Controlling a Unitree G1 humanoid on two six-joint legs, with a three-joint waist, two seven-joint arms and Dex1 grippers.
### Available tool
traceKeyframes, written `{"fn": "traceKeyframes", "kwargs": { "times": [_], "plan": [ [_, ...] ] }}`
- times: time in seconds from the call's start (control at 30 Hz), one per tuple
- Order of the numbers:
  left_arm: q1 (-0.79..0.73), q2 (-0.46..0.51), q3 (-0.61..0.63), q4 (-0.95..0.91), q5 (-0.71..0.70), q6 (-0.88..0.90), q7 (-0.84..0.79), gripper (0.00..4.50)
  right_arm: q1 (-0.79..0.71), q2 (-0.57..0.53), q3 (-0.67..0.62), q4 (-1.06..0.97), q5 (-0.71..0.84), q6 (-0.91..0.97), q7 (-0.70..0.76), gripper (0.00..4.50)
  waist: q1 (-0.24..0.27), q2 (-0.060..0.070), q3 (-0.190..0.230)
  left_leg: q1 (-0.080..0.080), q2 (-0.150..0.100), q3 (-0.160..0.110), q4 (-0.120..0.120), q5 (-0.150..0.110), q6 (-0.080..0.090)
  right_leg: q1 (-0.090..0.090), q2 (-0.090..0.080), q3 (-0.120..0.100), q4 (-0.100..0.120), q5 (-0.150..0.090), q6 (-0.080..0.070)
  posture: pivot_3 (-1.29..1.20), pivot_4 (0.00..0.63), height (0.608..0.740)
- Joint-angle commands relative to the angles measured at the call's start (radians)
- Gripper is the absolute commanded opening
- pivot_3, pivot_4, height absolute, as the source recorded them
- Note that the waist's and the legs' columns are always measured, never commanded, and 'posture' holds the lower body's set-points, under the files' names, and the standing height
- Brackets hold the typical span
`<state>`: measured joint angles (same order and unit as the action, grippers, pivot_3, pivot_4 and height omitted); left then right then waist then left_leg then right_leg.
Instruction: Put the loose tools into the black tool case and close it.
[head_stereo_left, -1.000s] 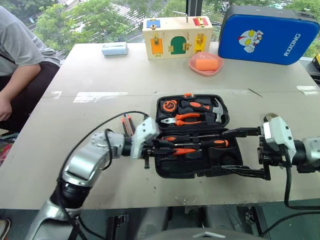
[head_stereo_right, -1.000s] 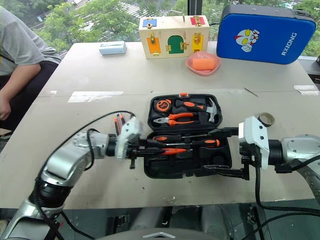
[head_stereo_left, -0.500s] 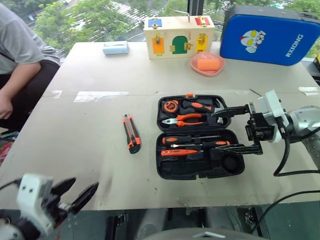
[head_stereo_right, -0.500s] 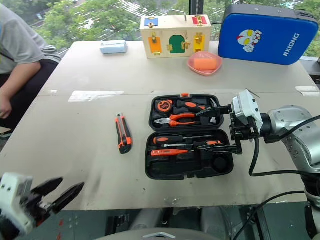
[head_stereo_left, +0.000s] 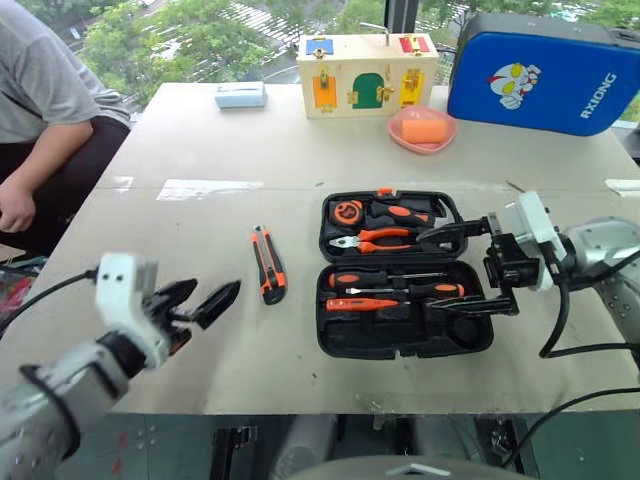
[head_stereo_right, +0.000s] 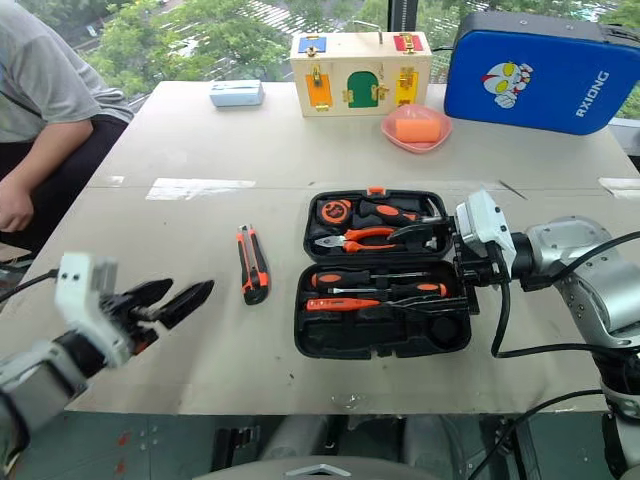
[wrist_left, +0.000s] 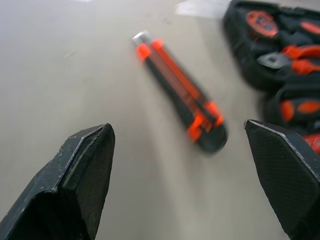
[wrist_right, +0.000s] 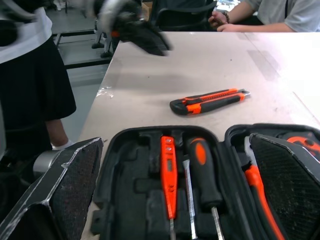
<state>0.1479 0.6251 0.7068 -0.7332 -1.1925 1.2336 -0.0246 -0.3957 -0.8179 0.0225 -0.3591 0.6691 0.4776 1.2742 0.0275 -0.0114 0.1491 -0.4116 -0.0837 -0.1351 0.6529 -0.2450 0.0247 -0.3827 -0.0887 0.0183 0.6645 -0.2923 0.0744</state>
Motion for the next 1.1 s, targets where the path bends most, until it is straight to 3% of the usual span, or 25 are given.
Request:
{"fn": "traceKeyframes", "kwargs": {
  "times": [0.03,0.17,0.3,0.5,0.6,0.77,0.83,0.93,1.0,1.1],
  "plan": [
    [-0.167,0.028,-0.099,0.122,-0.104,0.120,0.283,4.43,0.026,-0.001,-0.035,-0.067,0.013,0.007,-0.040,4.50,-0.010,0.000,0.000,0.000,0.000,0.000,0.000,0.000,0.000,0.000,0.000,0.000,0.000,0.000,0.000,0.00,0.150,0.735],
    [-0.347,-0.002,-0.214,0.253,-0.173,0.171,0.475,4.43,0.054,0.001,-0.046,-0.096,0.018,0.014,-0.070,4.50,-0.016,-0.001,0.000,0.000,0.000,0.001,0.000,0.000,0.000,-0.002,0.001,0.001,0.002,0.000,0.000,0.00,0.150,0.735],
    [-0.487,-0.025,-0.328,0.333,-0.127,0.212,0.524,4.43,0.076,0.001,-0.053,-0.121,0.021,0.018,-0.088,4.50,-0.014,-0.002,0.000,-0.002,0.000,0.001,0.001,0.001,-0.001,-0.005,0.001,0.002,0.004,0.000,0.000,0.00,0.150,0.735],
    [-0.556,-0.128,-0.378,0.476,-0.143,0.296,0.658,4.43,0.100,-0.008,-0.073,-0.153,0.027,0.024,-0.109,4.50,-0.014,-0.001,-0.001,-0.002,-0.001,0.004,0.001,0.001,-0.001,-0.007,0.001,0.005,0.007,0.000,0.000,0.00,0.150,0.735],
    [-0.532,-0.174,-0.350,0.517,-0.153,0.335,0.726,3.66,0.111,-0.015,-0.084,-0.163,0.032,0.025,-0.118,4.50,-0.014,0.002,-0.004,0.000,-0.001,0.005,0.001,0.001,-0.001,-0.008,0.001,0.007,0.009,0.000,0.001,0.00,0.150,0.735],
    [-0.541,-0.199,-0.317,0.535,-0.111,0.356,0.746,1.33,0.122,-0.021,-0.093,-0.170,0.037,0.026,-0.130,4.50,-0.011,0.003,-0.007,0.003,-0.001,0.009,0.001,0.001,-0.001,-0.006,0.001,0.010,0.011,0.000,0.001,0.00,0.150,0.735],
    [-0.577,-0.187,-0.314,0.514,-0.089,0.345,0.733,0.70,0.128,-0.023,-0.095,-0.172,0.037,0.025,-0.132,4.50,-0.011,0.003,-0.007,0.005,-0.001,0.010,0.001,0.001,-0.001,-0.005,0.001,0.011,0.011,0.000,0.001,0.00,0.150,0.735],
    [-0.624,-0.156,-0.311,0.491,-0.066,0.348,0.690,0.87,0.139,-0.024,-0.092,-0.172,0.034,0.020,-0.132,4.50,-0.009,0.002,-0.007,0.005,-0.001,0.010,0.000,0.001,-0.001,-0.005,0.001,0.010,0.011,0.000,0.001,0.00,0.150,0.735],
    [-0.635,-0.149,-0.302,0.482,-0.052,0.368,0.677,1.50,0.140,-0.021,-0.087,-0.172,0.034,0.018,-0.131,4.50,-0.011,0.002,-0.007,0.005,-0.001,0.010,0.000,0.001,-0.001,-0.005,0.001,0.010,0.012,0.000,0.001,0.00,0.150,0.735],
    [-0.627,-0.137,-0.294,0.447,-0.056,0.381,0.691,2.89,0.136,-0.013,-0.074,-0.170,0.031,0.016,-0.133,4.50,-0.013,0.002,-0.006,0.005,-0.001,0.010,0.000,0.001,-0.001,-0.005,0.001,0.011,0.012,0.000,0.001,0.00,0.150,0.735]
  ]
}}
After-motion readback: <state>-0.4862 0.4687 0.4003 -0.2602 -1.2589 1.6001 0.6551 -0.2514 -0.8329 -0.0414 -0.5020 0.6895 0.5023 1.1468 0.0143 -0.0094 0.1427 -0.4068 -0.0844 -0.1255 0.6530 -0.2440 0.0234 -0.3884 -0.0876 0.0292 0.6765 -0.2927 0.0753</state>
